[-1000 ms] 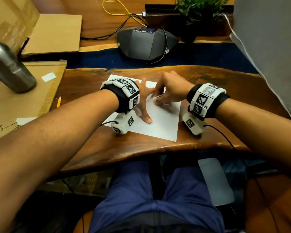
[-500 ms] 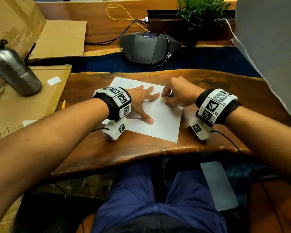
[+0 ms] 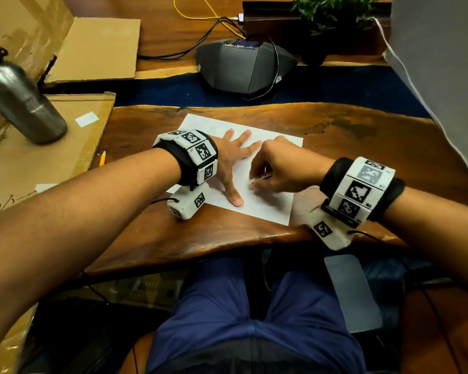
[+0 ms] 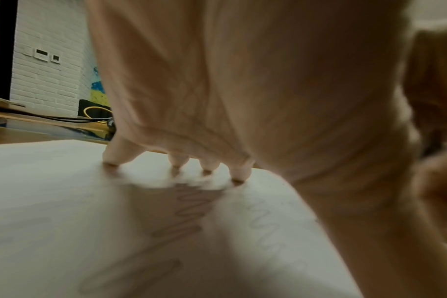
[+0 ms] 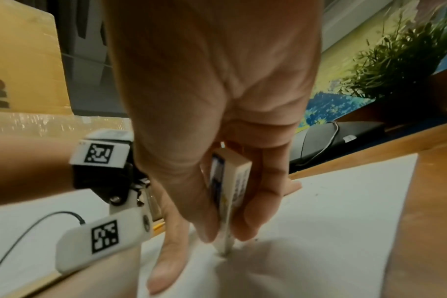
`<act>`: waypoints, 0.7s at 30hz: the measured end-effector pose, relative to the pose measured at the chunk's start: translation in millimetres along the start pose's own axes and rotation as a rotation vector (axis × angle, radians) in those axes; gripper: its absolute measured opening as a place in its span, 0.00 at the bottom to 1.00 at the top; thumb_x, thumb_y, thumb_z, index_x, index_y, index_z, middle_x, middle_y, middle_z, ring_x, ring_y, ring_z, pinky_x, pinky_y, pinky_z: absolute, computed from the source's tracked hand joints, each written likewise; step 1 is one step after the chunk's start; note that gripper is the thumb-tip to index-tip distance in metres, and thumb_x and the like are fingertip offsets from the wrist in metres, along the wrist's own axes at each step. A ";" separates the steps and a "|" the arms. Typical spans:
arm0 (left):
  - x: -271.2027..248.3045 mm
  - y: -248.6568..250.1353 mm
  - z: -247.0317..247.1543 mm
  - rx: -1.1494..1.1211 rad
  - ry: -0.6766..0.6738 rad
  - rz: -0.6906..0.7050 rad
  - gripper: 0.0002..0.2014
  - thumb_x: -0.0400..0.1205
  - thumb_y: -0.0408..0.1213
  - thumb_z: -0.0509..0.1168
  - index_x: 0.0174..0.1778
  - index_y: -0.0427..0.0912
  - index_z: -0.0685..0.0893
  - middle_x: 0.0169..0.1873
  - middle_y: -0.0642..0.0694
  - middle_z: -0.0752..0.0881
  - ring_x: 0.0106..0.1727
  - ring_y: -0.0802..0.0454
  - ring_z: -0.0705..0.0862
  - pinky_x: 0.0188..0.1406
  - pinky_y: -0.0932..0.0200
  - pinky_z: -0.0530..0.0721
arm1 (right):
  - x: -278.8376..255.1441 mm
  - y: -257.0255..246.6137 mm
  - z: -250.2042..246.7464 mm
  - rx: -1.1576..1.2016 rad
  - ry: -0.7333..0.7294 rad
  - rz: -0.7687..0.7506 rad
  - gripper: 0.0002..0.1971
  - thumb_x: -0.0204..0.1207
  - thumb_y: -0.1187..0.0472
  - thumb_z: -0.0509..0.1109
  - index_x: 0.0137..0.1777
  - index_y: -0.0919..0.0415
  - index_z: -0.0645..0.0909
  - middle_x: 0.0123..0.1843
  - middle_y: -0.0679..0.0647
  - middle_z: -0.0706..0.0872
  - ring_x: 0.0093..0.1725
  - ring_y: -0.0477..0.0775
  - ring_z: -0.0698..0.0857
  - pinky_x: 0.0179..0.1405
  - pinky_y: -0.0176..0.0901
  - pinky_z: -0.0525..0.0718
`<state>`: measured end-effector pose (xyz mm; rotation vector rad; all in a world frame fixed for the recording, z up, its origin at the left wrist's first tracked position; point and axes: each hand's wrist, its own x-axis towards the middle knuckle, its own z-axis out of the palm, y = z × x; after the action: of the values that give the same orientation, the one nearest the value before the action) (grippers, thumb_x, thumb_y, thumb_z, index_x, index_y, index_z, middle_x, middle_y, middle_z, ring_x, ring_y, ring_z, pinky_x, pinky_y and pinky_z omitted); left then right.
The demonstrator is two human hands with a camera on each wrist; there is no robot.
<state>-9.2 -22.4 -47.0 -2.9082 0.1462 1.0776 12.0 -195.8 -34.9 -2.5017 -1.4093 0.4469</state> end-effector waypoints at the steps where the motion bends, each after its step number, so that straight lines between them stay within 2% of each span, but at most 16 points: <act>1: 0.3 0.3 0.3 0.002 -0.007 -0.003 0.79 0.43 0.74 0.74 0.83 0.64 0.29 0.81 0.55 0.22 0.83 0.40 0.26 0.80 0.23 0.45 | -0.9 -2.6 -0.4 0.005 -0.026 -0.015 0.08 0.74 0.55 0.79 0.47 0.59 0.93 0.42 0.49 0.93 0.39 0.47 0.87 0.45 0.42 0.88; 5: 2.0 0.8 0.2 0.039 -0.009 -0.013 0.81 0.39 0.76 0.75 0.82 0.65 0.28 0.81 0.54 0.22 0.83 0.39 0.26 0.79 0.21 0.48 | 10.7 8.0 -4.9 -0.005 0.111 0.067 0.08 0.73 0.55 0.81 0.45 0.60 0.93 0.41 0.51 0.93 0.40 0.50 0.89 0.45 0.49 0.91; 7: 2.6 1.1 0.6 0.044 -0.003 -0.018 0.82 0.39 0.76 0.75 0.81 0.66 0.28 0.81 0.54 0.22 0.83 0.38 0.26 0.79 0.20 0.47 | 10.2 4.7 -1.1 -0.025 0.145 0.068 0.07 0.72 0.57 0.81 0.44 0.60 0.92 0.40 0.52 0.92 0.39 0.51 0.88 0.42 0.47 0.90; 10: 3.2 2.7 0.5 0.025 -0.010 -0.016 0.84 0.37 0.75 0.76 0.81 0.64 0.27 0.80 0.53 0.21 0.83 0.37 0.26 0.79 0.22 0.47 | 0.2 -13.8 6.3 -0.005 0.000 -0.043 0.06 0.70 0.57 0.81 0.39 0.60 0.90 0.33 0.45 0.87 0.32 0.40 0.81 0.33 0.33 0.79; 11: 3.3 3.7 0.2 0.027 -0.011 -0.014 0.84 0.37 0.74 0.76 0.81 0.65 0.27 0.80 0.53 0.21 0.83 0.37 0.26 0.80 0.22 0.47 | -0.8 -16.0 5.9 0.004 -0.038 -0.054 0.06 0.70 0.57 0.81 0.38 0.58 0.90 0.31 0.43 0.85 0.30 0.38 0.80 0.31 0.31 0.77; 13: 2.2 3.7 -0.7 0.035 -0.010 -0.010 0.81 0.41 0.73 0.79 0.82 0.66 0.29 0.81 0.52 0.21 0.83 0.36 0.27 0.79 0.21 0.47 | 6.3 -9.1 1.1 0.007 -0.001 -0.006 0.05 0.70 0.56 0.82 0.38 0.57 0.91 0.31 0.43 0.87 0.31 0.40 0.82 0.33 0.35 0.82; 16: 0.2 4.0 -1.2 0.040 0.005 -0.012 0.77 0.48 0.71 0.81 0.82 0.68 0.31 0.82 0.51 0.22 0.83 0.36 0.28 0.79 0.21 0.47 | 13.1 -0.5 -1.2 -0.020 0.122 0.069 0.05 0.70 0.58 0.82 0.41 0.59 0.92 0.38 0.51 0.91 0.35 0.48 0.86 0.40 0.46 0.89; 18: 0.0 4.2 -0.8 0.037 0.007 -0.010 0.78 0.48 0.70 0.81 0.82 0.66 0.30 0.82 0.51 0.22 0.83 0.35 0.28 0.79 0.21 0.46 | 8.6 -9.6 4.9 -0.049 0.102 0.025 0.04 0.70 0.60 0.81 0.41 0.60 0.92 0.37 0.50 0.89 0.36 0.50 0.85 0.39 0.45 0.87; 21: -0.1 5.8 0.1 0.019 0.007 -0.011 0.79 0.47 0.69 0.82 0.82 0.65 0.29 0.81 0.52 0.22 0.83 0.36 0.27 0.79 0.21 0.46 | 2.2 -18.4 5.5 -0.032 -0.015 -0.016 0.05 0.69 0.58 0.82 0.39 0.58 0.91 0.34 0.46 0.88 0.35 0.47 0.85 0.38 0.41 0.85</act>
<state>-10.0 -28.1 -47.0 -2.8929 0.1393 1.0591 -3.5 -184.3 -34.0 -2.5151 -1.4521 0.4439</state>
